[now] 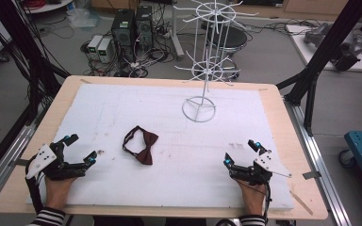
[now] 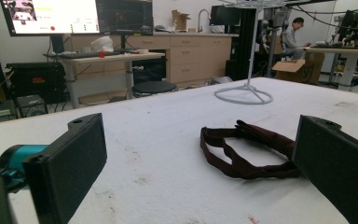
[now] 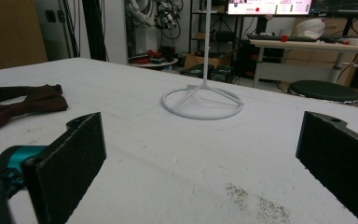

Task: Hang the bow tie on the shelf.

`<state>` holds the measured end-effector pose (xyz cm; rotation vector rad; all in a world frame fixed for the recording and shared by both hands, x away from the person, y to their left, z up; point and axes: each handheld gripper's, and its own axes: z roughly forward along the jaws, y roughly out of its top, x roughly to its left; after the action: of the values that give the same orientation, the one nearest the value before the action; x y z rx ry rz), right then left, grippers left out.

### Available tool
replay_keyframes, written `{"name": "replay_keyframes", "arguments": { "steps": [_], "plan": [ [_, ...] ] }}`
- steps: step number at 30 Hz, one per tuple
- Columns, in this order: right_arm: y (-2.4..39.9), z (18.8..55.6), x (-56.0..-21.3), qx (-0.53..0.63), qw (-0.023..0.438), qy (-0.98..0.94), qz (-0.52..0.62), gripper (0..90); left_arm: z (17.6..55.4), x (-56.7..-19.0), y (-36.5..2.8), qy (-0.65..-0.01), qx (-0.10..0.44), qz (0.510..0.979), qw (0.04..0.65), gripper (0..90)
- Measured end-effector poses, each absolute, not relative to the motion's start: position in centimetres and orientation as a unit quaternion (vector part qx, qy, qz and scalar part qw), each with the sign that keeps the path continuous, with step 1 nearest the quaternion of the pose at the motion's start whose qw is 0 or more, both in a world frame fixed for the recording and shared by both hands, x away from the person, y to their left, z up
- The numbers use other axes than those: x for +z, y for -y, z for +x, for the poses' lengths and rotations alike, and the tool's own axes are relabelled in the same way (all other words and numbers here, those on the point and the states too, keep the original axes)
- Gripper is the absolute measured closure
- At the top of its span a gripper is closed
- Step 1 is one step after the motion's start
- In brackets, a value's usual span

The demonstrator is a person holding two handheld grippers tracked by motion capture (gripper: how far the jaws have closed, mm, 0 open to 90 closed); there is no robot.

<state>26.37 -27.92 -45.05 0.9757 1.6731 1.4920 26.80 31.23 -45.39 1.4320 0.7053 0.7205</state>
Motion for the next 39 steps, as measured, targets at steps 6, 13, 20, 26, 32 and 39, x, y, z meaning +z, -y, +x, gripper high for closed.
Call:
{"name": "replay_keyframes", "arguments": {
  "steps": [6, 13, 20, 26, 32, 39],
  "plan": [
    [28.0, 26.3, -45.1, 0.576, 0.341, -0.640, 0.378, 0.7, 26.8, -45.4, -31.2, -0.311, 0.316, 0.626, 0.641, 3.4],
    [28.1, 26.3, -45.1, 0.579, 0.341, -0.638, 0.376, 0.7, 26.8, -45.4, -31.2, -0.312, 0.316, 0.626, 0.641, 3.4],
    [28.0, 26.3, -45.1, 0.579, 0.339, -0.637, 0.380, 0.7, 26.8, -45.4, -31.3, -0.314, 0.316, 0.624, 0.642, 3.4],
    [28.0, 26.3, -45.1, 0.580, 0.338, -0.637, 0.380, 0.7, 26.9, -44.5, -31.6, -0.334, 0.301, 0.630, 0.634, 3.3],
    [28.1, 26.3, -45.1, 0.579, 0.341, -0.636, 0.378, 0.7, 27.1, -42.5, -31.3, -0.327, 0.289, 0.658, 0.613, 3.4],
    [28.1, 26.3, -45.1, 0.579, 0.344, -0.636, 0.376, 0.7, 27.7, -39.9, -29.8, -0.293, 0.265, 0.728, 0.561, 3.4]
  ]
}}
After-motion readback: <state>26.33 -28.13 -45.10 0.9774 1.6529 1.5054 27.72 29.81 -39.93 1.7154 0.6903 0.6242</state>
